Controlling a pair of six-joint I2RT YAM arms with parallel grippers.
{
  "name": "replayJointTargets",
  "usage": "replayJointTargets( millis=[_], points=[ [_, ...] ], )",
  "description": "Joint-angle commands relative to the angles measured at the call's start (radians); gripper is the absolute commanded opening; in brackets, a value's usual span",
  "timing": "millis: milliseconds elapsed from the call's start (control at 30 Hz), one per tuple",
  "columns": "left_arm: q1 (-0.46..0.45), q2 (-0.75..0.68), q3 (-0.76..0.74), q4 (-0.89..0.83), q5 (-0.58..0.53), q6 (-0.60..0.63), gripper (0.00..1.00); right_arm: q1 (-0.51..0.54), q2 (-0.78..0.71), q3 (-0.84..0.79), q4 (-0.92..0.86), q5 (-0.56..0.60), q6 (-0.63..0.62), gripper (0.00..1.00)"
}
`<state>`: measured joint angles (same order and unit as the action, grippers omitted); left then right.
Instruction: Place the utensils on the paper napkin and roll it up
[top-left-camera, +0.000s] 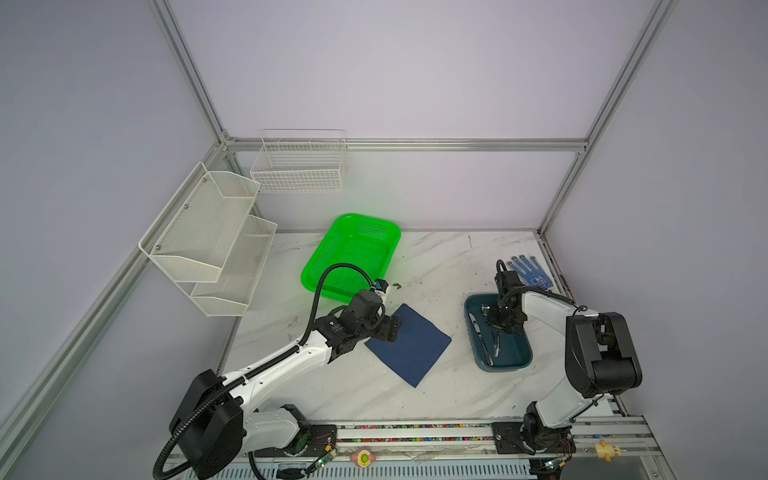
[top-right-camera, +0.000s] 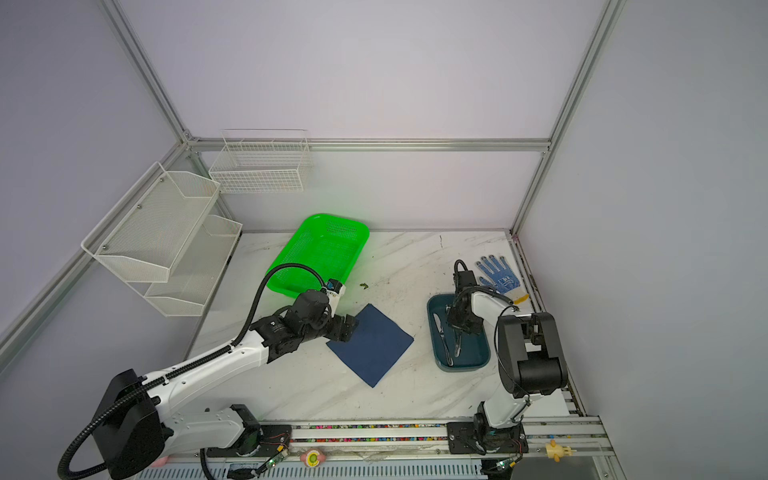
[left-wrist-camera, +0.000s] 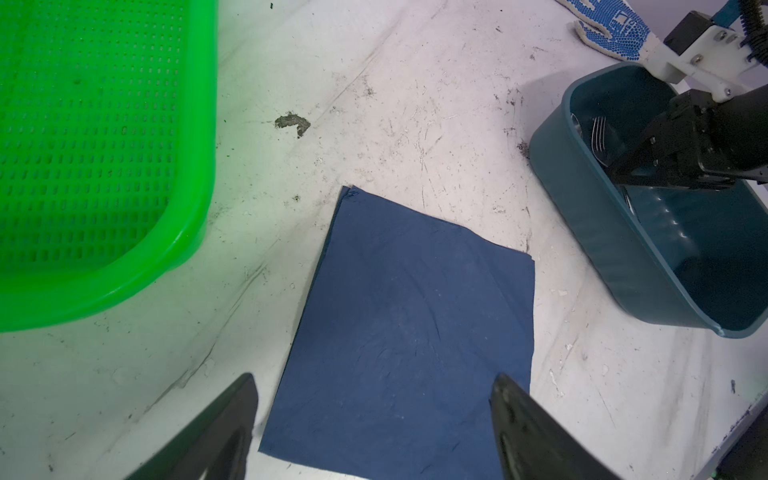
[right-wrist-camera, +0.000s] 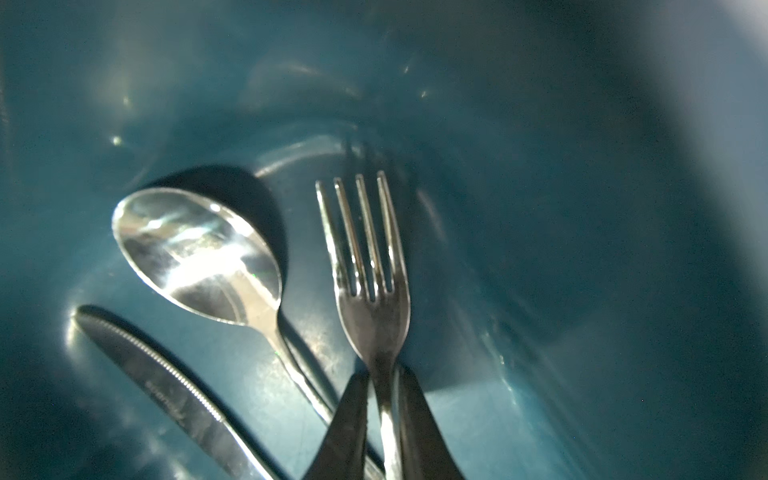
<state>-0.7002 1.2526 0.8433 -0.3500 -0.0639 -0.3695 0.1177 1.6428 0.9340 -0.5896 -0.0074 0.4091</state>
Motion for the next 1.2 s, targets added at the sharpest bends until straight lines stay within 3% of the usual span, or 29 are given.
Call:
replayJointTargets(
  millis=[0, 167, 400, 767, 967, 1167],
  points=[
    [0.020, -0.022, 0.036, 0.022, 0.053, 0.039, 0.87, -0.003, 0.043, -0.003, -0.090, -0.010, 0.003, 0.21],
    [0.043, -0.017, 0.042, 0.026, 0.132, 0.061, 0.87, -0.004, 0.054, 0.004, -0.131, -0.001, 0.063, 0.23],
    [0.052, 0.011, 0.084, -0.005, 0.190, 0.100, 0.87, -0.003, 0.066, -0.002, -0.177, -0.062, 0.033, 0.22],
    [0.053, 0.043, 0.108, 0.006, 0.337, 0.104, 0.87, -0.006, 0.110, -0.034, -0.120, -0.067, 0.043, 0.22],
    [0.053, 0.076, 0.123, 0.005, 0.426, 0.106, 0.87, -0.006, 0.137, -0.032, -0.108, -0.061, 0.031, 0.15],
    [0.053, 0.089, 0.124, 0.020, 0.389, 0.087, 0.87, -0.006, 0.048, 0.014, -0.149, 0.008, 0.059, 0.06]
  ],
)
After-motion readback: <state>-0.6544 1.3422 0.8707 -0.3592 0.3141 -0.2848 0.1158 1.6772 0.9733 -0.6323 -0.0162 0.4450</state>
